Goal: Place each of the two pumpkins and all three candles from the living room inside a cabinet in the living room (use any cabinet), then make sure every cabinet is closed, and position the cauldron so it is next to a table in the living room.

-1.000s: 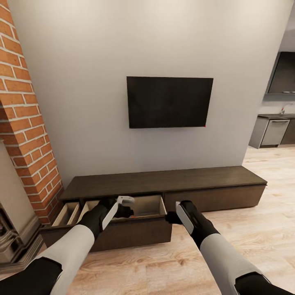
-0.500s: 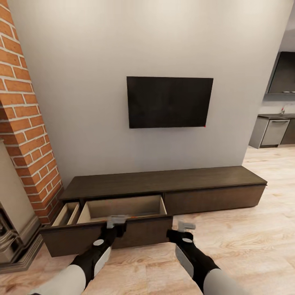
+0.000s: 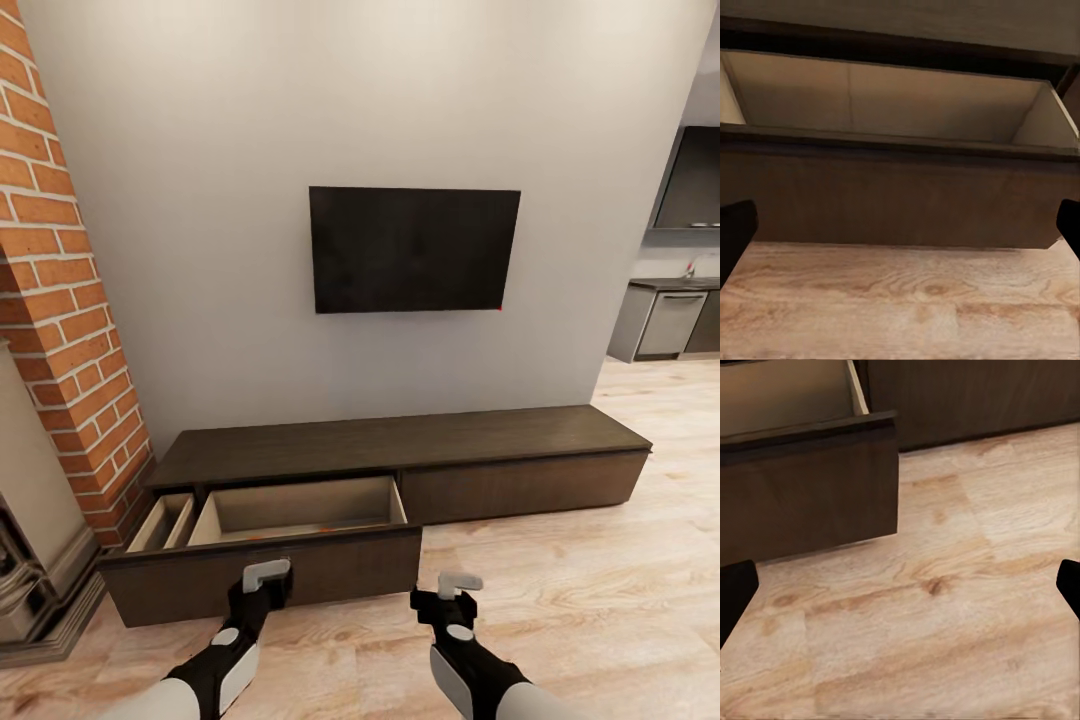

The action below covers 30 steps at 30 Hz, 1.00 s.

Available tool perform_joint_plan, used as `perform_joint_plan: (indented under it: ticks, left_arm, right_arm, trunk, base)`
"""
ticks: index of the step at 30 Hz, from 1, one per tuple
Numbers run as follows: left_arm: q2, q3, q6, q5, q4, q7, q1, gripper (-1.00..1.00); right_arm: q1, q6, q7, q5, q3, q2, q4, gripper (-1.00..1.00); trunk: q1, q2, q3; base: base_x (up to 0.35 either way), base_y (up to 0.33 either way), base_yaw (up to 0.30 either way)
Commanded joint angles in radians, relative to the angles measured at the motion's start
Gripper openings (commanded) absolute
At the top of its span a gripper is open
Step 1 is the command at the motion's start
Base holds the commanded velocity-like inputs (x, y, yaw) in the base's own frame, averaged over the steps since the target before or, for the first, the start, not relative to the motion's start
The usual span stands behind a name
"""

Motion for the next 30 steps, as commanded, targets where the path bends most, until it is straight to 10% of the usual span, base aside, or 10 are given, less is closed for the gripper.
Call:
perform_joint_plan:
  ticks: [1, 30]
  left_arm:
    - [0.0, -0.009, -0.005, 0.006, 0.002, 0.006, 0.005, 1.0]
    - [0.04, -0.006, -0.025, 0.008, -0.005, 0.006, 0.033, 1.0]
  right_arm:
    - [-0.001, -0.006, -0.004, -0.01, 0.017, 0.003, 0.008, 1.0]
    - [-0.001, -0.01, -0.004, -0.013, 0.067, 0.039, 0.042, 1.0]
  trunk:
    - [0.0, -0.001, -0.001]
    - [0.015, -0.029, -0.013]
  base:
    - [0.0, 0.0, 0.0]
    - [0.0, 0.0, 0.0]
